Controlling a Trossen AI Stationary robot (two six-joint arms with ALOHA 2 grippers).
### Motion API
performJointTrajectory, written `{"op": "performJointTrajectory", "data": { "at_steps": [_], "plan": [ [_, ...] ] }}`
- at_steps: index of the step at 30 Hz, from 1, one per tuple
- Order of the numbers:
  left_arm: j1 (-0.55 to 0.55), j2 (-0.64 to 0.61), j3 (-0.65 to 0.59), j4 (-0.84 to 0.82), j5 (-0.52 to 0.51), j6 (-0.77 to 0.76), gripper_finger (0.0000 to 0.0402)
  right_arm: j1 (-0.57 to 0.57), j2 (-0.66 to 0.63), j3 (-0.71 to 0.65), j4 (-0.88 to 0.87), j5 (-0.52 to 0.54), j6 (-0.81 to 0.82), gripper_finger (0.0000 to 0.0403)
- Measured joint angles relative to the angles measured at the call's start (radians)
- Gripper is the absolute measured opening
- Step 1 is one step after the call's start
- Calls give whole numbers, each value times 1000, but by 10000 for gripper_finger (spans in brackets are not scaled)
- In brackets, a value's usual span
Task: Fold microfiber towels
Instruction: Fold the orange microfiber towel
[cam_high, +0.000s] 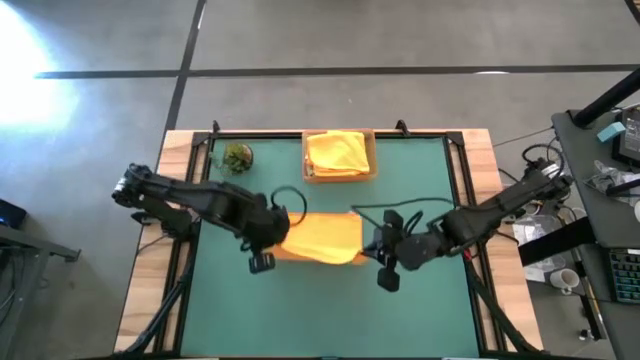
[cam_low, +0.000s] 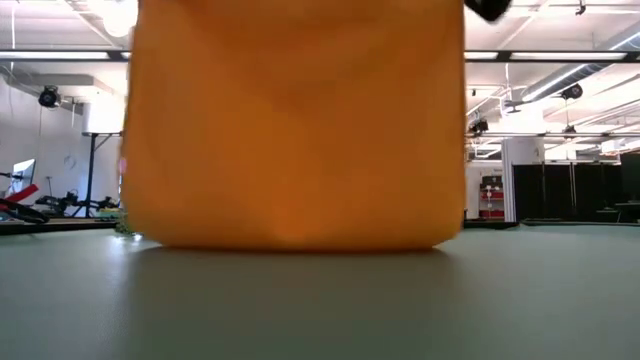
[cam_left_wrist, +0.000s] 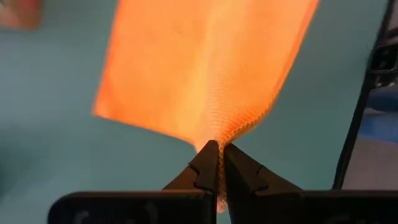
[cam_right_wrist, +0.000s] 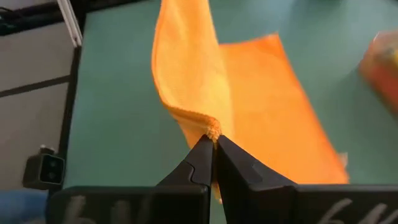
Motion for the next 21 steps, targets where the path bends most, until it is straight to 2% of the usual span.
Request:
{"op": "performJointTrajectory", "data": {
  "at_steps": [7,11,17,21],
  "plan": [
    [-63,0,-226,233,50,-197,0,9,26,-188,166,-5,126,8],
    [-97,0,-322,342,65,-298,0,23,50,-268,305,-50,165,8],
    [-117,0,-413,381,73,-367,0,30,126,-291,389,-82,176,8],
    [-112,0,-450,373,17,-367,0,7,169,-277,384,-77,163,8]
  ]
}}
